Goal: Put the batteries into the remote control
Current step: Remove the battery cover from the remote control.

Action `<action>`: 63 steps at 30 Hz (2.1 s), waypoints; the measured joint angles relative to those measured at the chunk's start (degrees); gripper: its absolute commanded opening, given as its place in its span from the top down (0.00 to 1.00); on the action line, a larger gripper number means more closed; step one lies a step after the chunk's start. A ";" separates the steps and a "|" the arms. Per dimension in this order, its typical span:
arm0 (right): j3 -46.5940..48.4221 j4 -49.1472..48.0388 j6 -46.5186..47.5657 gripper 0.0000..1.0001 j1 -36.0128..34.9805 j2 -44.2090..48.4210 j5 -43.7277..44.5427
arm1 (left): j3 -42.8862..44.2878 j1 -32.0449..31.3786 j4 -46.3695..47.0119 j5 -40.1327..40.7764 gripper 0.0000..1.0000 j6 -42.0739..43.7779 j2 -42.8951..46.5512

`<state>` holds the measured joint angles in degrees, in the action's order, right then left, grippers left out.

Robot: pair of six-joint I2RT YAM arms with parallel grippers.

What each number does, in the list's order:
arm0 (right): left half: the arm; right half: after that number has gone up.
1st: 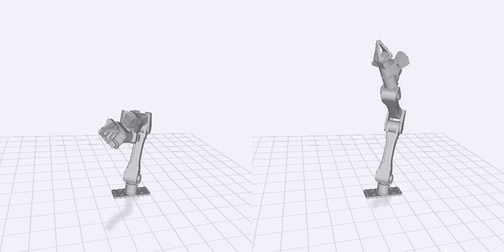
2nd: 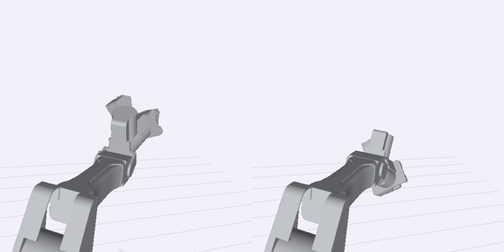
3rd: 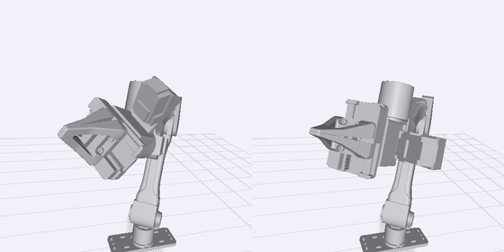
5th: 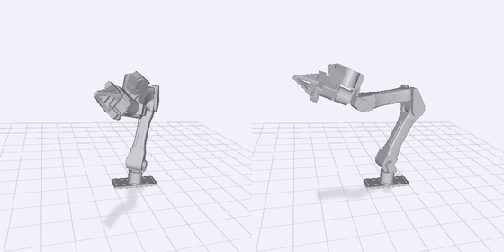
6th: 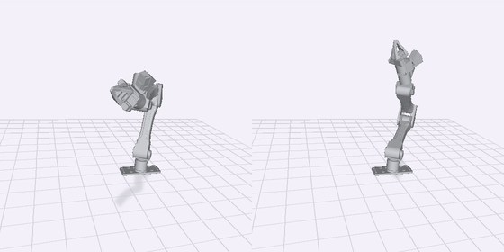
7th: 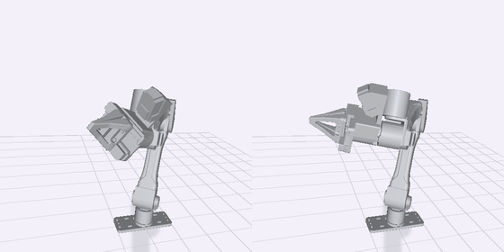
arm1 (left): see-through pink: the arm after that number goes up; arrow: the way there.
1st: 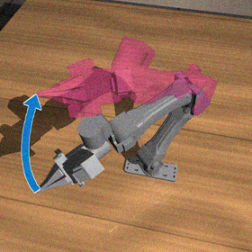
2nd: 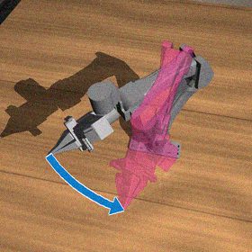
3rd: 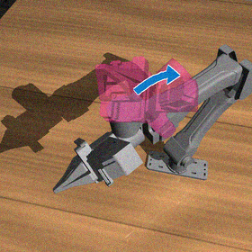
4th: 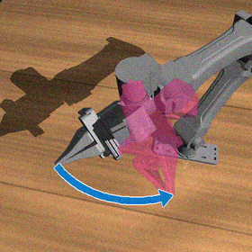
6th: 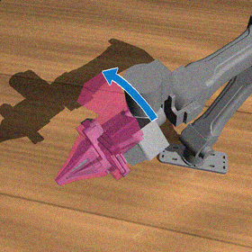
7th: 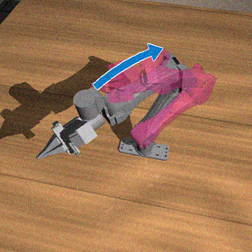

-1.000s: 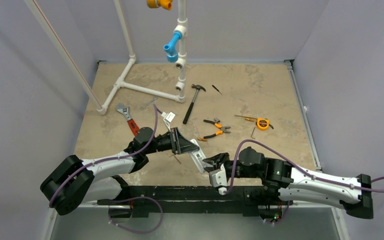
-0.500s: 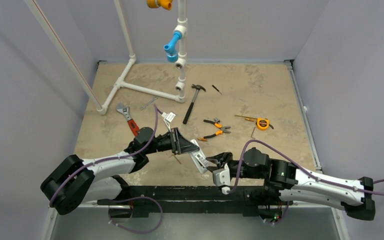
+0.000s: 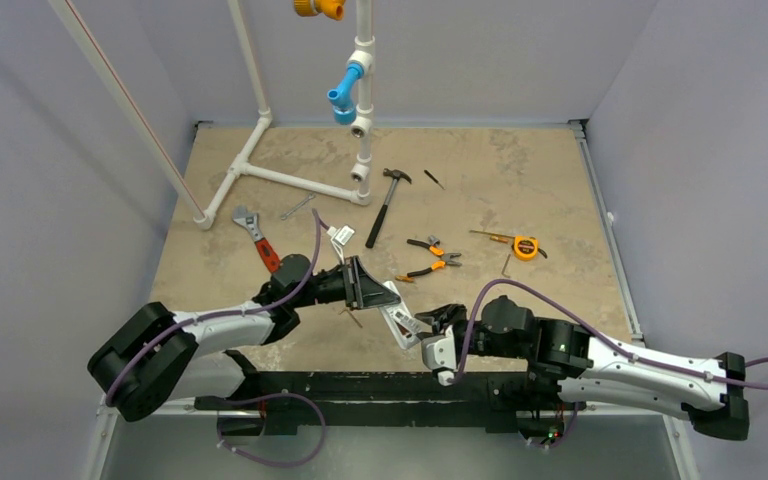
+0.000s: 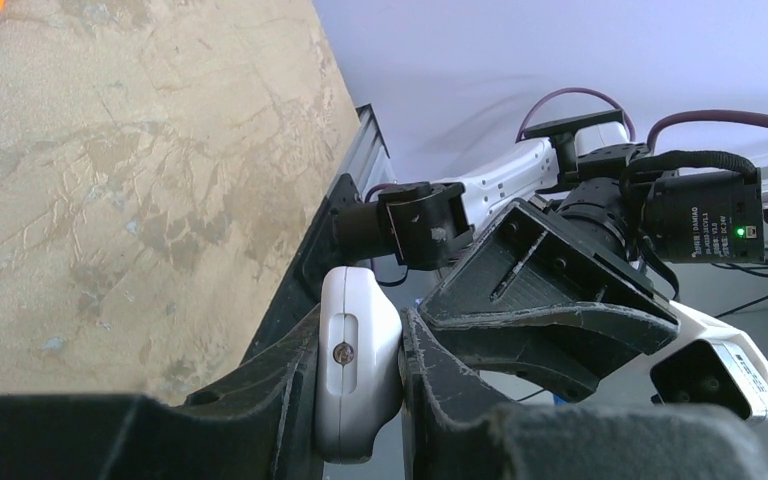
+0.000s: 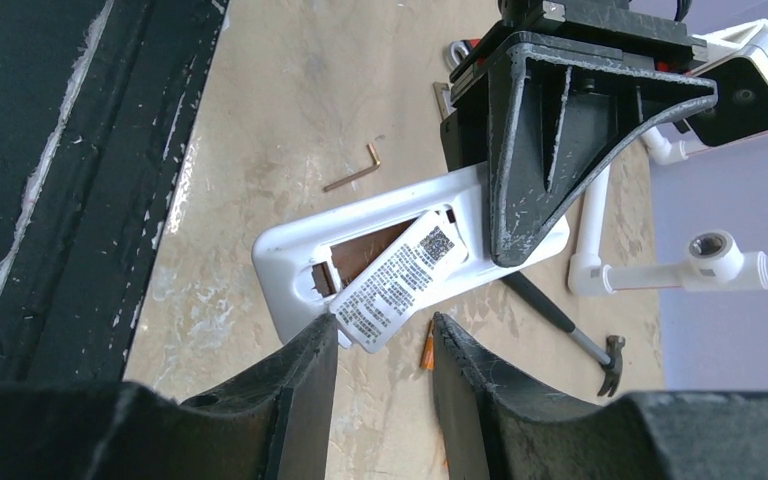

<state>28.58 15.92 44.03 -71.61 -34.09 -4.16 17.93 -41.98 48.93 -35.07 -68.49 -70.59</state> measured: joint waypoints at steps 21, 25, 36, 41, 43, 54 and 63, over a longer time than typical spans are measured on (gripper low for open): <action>0.00 -0.39 -1.20 0.43 0.00 1.90 -0.13 | -1.03 -0.33 13.86 -1.84 1.00 -6.36 -8.57; 0.00 -0.33 -2.05 0.42 0.02 2.03 -0.96 | -1.03 -0.48 14.25 -1.84 1.00 -6.51 -8.59; 0.00 2.80 -5.05 0.42 0.04 5.05 -2.89 | -1.42 -0.50 15.87 -1.81 1.00 -7.45 -8.59; -0.02 2.75 -6.71 0.44 0.04 6.58 -2.47 | -1.46 -0.55 16.33 -1.81 1.00 -7.43 -8.79; -0.33 1.62 -8.15 0.45 0.02 7.34 -1.29 | -1.46 -0.55 16.24 -1.79 1.00 -7.41 -8.94; -1.07 -1.25 -39.30 0.59 0.04 8.72 23.58 | -1.70 -0.55 10.69 -0.90 1.00 -4.85 -6.91; 16.17 30.88 -82.44 0.57 0.11 -10.60 39.65 | -1.66 -0.55 1.22 -0.17 1.00 -0.57 -1.92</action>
<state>44.75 46.81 -38.41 -71.50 -44.69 35.48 16.27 -42.52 50.15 -35.24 -69.06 -72.51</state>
